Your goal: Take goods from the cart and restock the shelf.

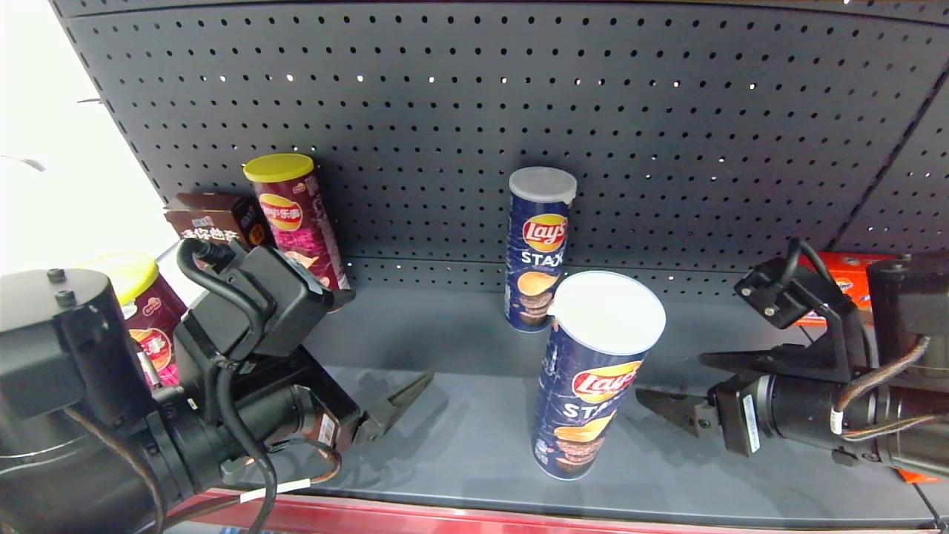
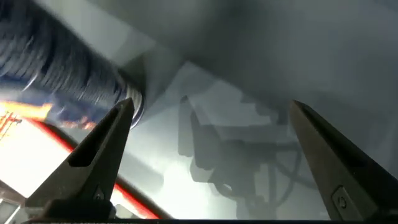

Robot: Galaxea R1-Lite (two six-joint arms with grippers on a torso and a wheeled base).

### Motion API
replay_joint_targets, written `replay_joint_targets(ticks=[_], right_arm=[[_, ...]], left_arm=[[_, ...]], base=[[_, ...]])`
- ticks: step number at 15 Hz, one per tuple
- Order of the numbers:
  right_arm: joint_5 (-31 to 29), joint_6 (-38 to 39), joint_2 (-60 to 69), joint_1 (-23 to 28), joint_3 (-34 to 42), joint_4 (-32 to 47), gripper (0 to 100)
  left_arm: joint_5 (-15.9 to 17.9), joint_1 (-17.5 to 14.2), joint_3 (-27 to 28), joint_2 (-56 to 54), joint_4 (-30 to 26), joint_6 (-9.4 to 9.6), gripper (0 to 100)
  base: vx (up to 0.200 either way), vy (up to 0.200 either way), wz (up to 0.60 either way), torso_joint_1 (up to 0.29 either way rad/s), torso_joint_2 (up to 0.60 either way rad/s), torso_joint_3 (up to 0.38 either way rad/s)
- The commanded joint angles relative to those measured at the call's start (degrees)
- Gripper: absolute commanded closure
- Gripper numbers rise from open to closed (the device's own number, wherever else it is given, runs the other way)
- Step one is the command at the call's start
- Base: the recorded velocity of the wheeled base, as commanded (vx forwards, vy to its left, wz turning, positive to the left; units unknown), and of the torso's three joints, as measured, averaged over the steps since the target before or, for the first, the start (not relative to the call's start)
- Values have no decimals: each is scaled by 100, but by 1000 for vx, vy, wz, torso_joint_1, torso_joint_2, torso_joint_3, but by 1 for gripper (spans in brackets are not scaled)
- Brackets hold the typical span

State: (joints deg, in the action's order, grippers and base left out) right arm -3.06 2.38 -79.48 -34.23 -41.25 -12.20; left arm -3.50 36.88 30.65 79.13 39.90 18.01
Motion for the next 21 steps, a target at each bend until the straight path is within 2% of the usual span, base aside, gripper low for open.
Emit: replay_joint_targets(ticks=[1,11,21], right_arm=[[-19,0,-226,-13,-146,-1,0],[-90,-9,-340,-488,-164,-1,0],[-151,-36,-305,-576,-129,7,0]], left_arm=[[-2,13,11,32,0,1,0],[-2,21,20,50,9,1,0],[-2,30,20,50,9,1,0]], base=[[0,0,0,0,0,0],[0,0,0,0,0,0],[0,0,0,0,0,0]])
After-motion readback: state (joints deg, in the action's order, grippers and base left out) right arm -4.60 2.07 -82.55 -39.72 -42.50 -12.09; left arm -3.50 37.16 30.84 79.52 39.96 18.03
